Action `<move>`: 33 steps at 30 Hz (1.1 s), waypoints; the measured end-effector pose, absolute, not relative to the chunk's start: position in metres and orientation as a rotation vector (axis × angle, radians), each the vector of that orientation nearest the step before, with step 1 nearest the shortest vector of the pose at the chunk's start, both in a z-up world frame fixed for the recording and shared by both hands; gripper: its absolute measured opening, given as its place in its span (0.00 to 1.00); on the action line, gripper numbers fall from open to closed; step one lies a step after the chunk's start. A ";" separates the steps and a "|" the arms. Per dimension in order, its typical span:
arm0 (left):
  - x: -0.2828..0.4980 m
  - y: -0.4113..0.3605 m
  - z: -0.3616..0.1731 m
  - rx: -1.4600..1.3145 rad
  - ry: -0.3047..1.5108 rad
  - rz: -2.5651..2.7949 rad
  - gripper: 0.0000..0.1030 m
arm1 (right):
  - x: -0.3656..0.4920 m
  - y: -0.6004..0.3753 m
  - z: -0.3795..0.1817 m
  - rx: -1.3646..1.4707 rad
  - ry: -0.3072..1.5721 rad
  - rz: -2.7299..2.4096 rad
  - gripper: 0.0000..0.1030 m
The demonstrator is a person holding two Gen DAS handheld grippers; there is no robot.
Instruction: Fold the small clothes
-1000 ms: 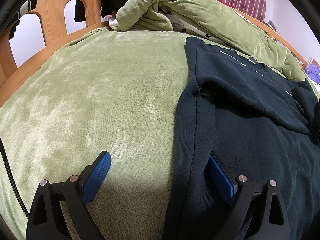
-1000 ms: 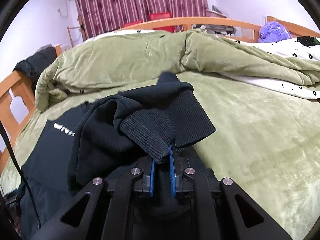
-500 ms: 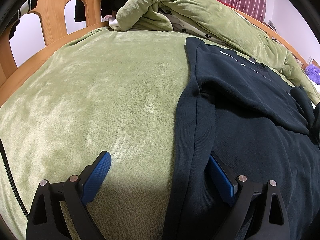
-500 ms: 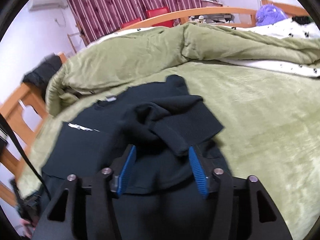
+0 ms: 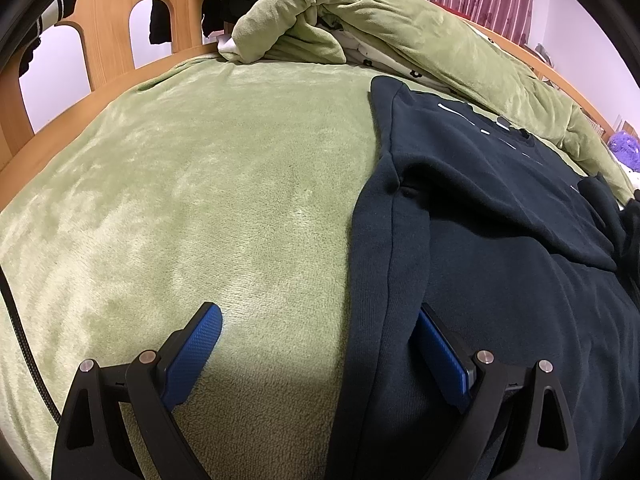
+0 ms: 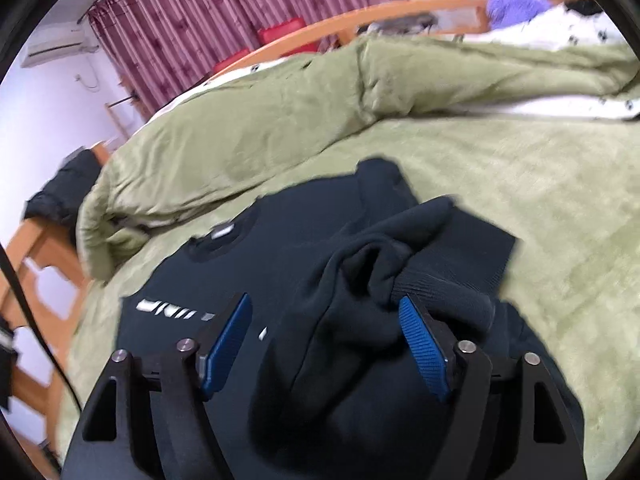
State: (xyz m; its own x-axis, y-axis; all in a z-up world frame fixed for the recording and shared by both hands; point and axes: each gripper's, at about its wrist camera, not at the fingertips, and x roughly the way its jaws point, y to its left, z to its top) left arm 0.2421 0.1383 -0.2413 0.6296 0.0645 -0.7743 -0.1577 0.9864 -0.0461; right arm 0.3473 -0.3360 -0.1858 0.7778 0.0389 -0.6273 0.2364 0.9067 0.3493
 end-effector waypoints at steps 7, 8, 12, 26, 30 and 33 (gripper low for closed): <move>0.241 0.138 -0.241 -0.113 0.881 0.128 0.92 | 0.353 -0.276 -0.154 0.217 0.592 -0.013 0.11; 0.241 0.138 -0.241 -0.113 0.881 0.128 0.92 | 0.353 -0.264 -0.149 0.196 0.576 0.015 0.11; 0.241 0.136 -0.241 -0.115 0.881 0.126 0.93 | 0.350 -0.192 -0.136 0.053 0.545 0.178 0.10; 0.238 0.138 -0.240 -0.132 0.876 0.111 0.93 | 0.360 -0.132 -0.227 0.159 0.896 0.426 0.44; 0.238 0.138 -0.240 -0.133 0.876 0.111 0.93 | 0.345 -0.173 -0.205 0.234 0.788 0.379 0.60; 0.238 0.139 -0.240 -0.133 0.876 0.111 0.93 | 0.346 -0.186 -0.197 0.252 0.762 0.342 0.64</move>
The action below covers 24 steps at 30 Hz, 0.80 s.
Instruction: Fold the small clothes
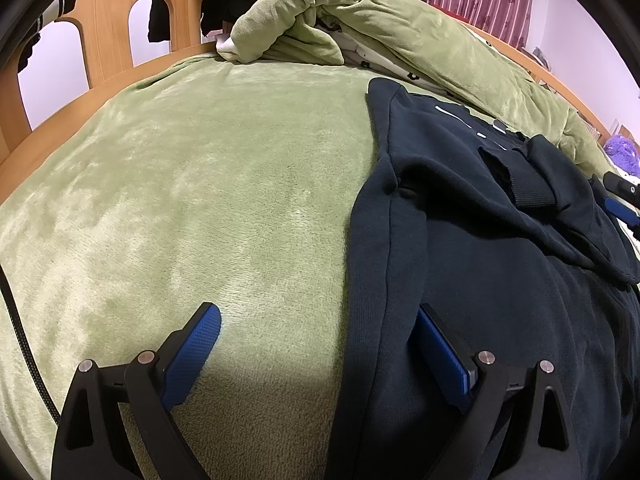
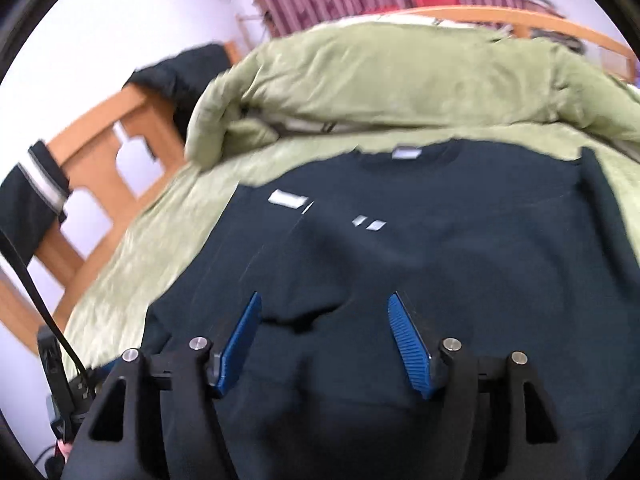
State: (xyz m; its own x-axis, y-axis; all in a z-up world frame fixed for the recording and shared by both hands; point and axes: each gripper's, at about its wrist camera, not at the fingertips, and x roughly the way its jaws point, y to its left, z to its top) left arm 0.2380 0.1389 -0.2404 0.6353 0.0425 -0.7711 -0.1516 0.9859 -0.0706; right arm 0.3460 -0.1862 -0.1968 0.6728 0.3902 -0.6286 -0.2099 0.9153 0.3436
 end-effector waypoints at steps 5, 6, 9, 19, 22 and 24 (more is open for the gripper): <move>0.238 0.142 -0.240 -0.138 0.875 0.108 0.93 | 0.359 -0.167 -0.202 0.134 0.755 0.300 0.64; 0.238 0.142 -0.240 -0.139 0.874 0.107 0.93 | 0.362 -0.160 -0.207 0.089 0.759 0.283 0.64; 0.238 0.142 -0.240 -0.144 0.872 0.104 0.93 | 0.371 -0.145 -0.228 0.026 0.837 0.275 0.63; 0.234 0.142 -0.217 -0.133 0.860 0.136 0.91 | 0.323 -0.199 -0.183 0.073 0.819 0.229 0.64; 0.229 0.131 -0.186 -0.112 0.827 0.123 0.91 | 0.299 -0.223 -0.159 0.055 0.797 0.160 0.64; 0.225 0.118 -0.162 -0.087 0.793 0.122 0.91 | 0.278 -0.246 -0.143 0.066 0.769 0.120 0.65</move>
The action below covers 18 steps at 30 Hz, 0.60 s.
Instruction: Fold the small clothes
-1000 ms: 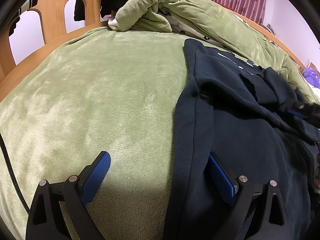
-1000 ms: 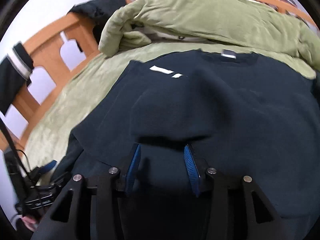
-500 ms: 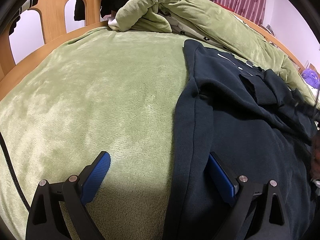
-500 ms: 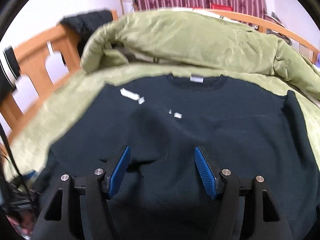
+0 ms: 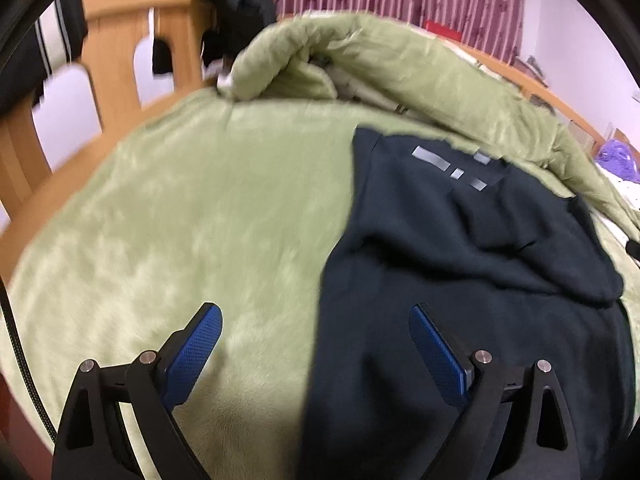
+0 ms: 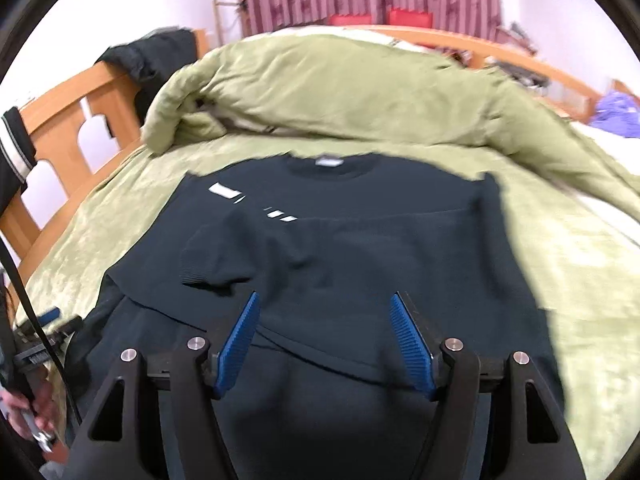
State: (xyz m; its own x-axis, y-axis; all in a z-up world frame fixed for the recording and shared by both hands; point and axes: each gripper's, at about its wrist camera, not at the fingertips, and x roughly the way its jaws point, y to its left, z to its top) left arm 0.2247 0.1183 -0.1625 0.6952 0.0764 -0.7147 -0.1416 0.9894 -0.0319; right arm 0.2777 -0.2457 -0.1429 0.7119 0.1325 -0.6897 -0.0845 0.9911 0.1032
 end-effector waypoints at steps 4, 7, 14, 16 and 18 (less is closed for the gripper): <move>0.219 0.087 -0.122 -0.018 0.767 0.098 0.91 | 0.245 -0.282 -0.125 0.116 0.739 0.094 0.69; 0.216 0.062 -0.100 0.003 0.744 0.096 0.91 | 0.232 -0.303 -0.116 0.144 0.738 0.064 0.69; 0.212 0.014 -0.079 0.024 0.723 0.085 0.91 | 0.228 -0.332 -0.109 0.178 0.718 0.061 0.69; 0.214 0.000 -0.081 0.038 0.719 0.083 0.91 | 0.233 -0.335 -0.112 0.179 0.724 0.062 0.69; 0.217 -0.008 -0.084 0.028 0.719 0.071 0.91 | 0.241 -0.338 -0.117 0.178 0.737 0.060 0.69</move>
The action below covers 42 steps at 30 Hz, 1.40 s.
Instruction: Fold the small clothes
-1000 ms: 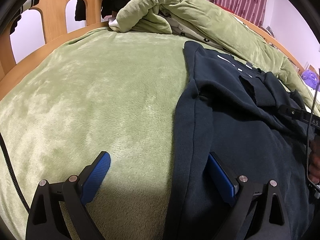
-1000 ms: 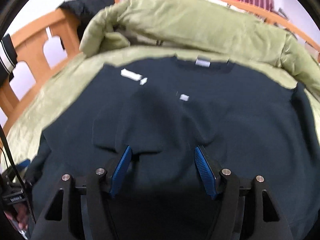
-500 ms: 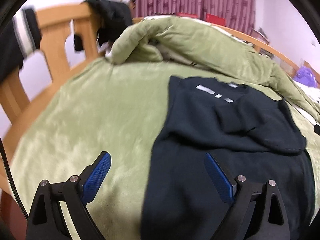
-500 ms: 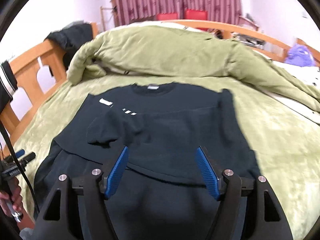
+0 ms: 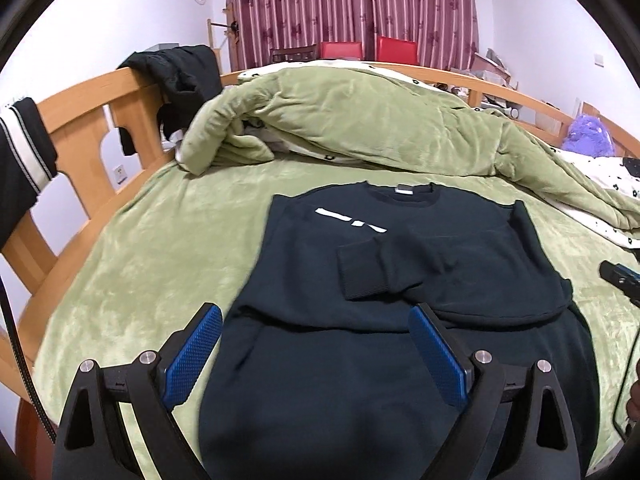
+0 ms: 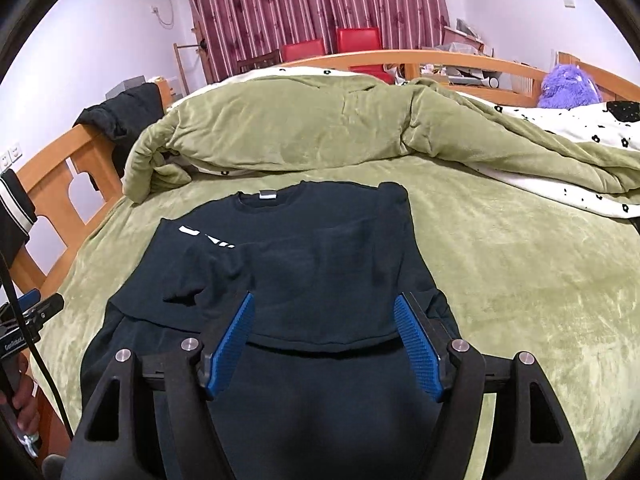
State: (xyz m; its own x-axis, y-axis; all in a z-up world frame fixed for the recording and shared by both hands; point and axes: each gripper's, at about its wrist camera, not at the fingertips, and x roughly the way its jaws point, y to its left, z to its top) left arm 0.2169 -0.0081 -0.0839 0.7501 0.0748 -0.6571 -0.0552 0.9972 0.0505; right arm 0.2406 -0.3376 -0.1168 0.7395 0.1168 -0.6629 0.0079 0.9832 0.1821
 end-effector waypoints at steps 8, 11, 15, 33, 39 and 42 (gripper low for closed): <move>0.271 -0.017 -0.126 -0.010 0.783 0.007 0.91 | 0.276 -0.363 -0.155 0.230 0.771 0.019 0.69; 0.298 -0.017 -0.145 -0.029 0.806 -0.020 0.91 | 0.285 -0.376 -0.166 0.252 0.755 0.003 0.69; 0.332 -0.017 -0.172 -0.049 0.836 -0.049 0.85 | 0.291 -0.396 -0.179 0.307 0.737 -0.025 0.69; 0.353 -0.006 -0.181 -0.071 0.719 -0.080 0.05 | 0.304 -0.434 -0.217 0.386 0.752 -0.119 0.69; 0.344 0.019 -0.168 -0.102 0.686 -0.012 0.05 | 0.312 -0.428 -0.228 0.335 0.794 -0.168 0.69; 0.340 0.027 -0.169 -0.111 0.686 0.008 0.05 | 0.315 -0.428 -0.233 0.331 0.818 -0.188 0.69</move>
